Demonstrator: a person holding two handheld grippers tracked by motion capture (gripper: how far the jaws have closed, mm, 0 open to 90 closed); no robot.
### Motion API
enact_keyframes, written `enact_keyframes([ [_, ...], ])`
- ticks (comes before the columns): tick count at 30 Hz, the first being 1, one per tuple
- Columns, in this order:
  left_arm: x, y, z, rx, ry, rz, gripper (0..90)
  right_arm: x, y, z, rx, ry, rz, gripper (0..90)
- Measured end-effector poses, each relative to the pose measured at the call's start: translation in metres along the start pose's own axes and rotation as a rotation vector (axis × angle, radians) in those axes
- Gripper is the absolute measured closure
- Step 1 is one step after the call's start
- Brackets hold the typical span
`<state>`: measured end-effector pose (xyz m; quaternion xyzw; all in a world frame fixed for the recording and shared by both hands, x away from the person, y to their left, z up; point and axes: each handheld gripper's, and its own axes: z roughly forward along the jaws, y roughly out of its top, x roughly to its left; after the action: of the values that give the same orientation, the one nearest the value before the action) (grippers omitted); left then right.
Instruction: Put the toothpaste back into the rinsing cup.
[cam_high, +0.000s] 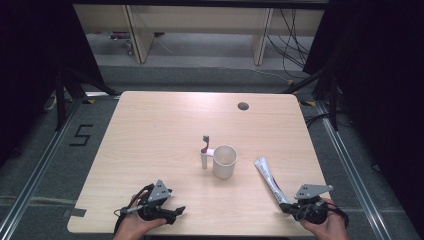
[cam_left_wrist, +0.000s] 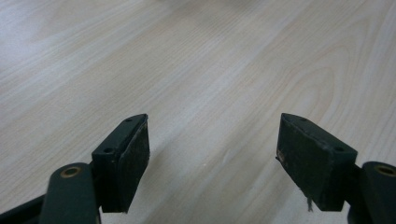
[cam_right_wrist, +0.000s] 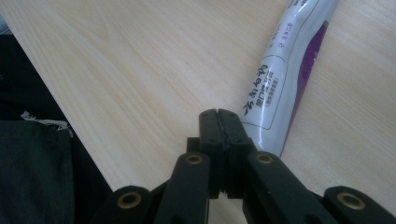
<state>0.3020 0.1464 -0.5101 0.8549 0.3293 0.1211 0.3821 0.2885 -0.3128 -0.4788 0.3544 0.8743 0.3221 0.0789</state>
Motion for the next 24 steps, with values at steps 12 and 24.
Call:
enact_keyframes([
  [12,-0.001,0.0,0.001,0.002,-0.008,0.002,25.6,-0.007,0.033,-0.001,0.03,-0.129,0.008,58.9],
  [24,-0.001,-0.001,0.001,-0.001,-0.012,-0.003,25.7,-0.015,0.063,0.028,0.169,-0.172,0.084,43.7],
])
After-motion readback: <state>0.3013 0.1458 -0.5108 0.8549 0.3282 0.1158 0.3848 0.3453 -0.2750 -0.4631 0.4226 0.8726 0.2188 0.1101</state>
